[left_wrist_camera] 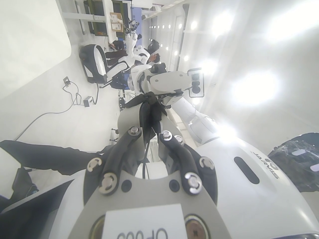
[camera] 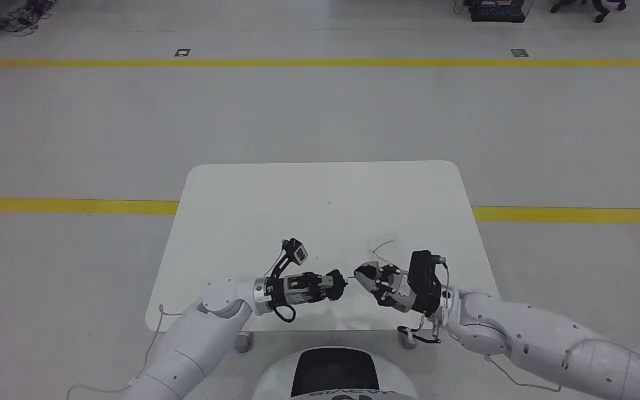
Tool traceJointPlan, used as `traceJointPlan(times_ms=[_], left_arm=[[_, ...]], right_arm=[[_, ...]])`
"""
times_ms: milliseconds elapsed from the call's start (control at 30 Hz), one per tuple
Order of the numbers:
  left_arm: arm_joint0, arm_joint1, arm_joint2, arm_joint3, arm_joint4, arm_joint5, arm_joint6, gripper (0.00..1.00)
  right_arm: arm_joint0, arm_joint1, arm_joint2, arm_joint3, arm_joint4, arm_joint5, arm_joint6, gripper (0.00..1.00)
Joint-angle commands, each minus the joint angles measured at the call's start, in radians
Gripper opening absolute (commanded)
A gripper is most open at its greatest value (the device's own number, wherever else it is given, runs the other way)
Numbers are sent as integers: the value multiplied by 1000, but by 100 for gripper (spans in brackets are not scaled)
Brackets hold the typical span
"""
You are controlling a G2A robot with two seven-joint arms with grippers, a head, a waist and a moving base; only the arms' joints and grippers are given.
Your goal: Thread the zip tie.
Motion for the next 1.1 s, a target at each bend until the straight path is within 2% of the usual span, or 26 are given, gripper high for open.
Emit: traceJointPlan(times_ms=[0, 1067], left_arm=[[-1, 0, -1, 2, -2, 0, 0, 0], [-5, -4, 0, 5, -6, 0, -18, 0]], right_arm=[[-1, 2, 0, -2, -3, 0, -2, 0], [-2, 31, 0, -10, -2, 0, 17, 0]])
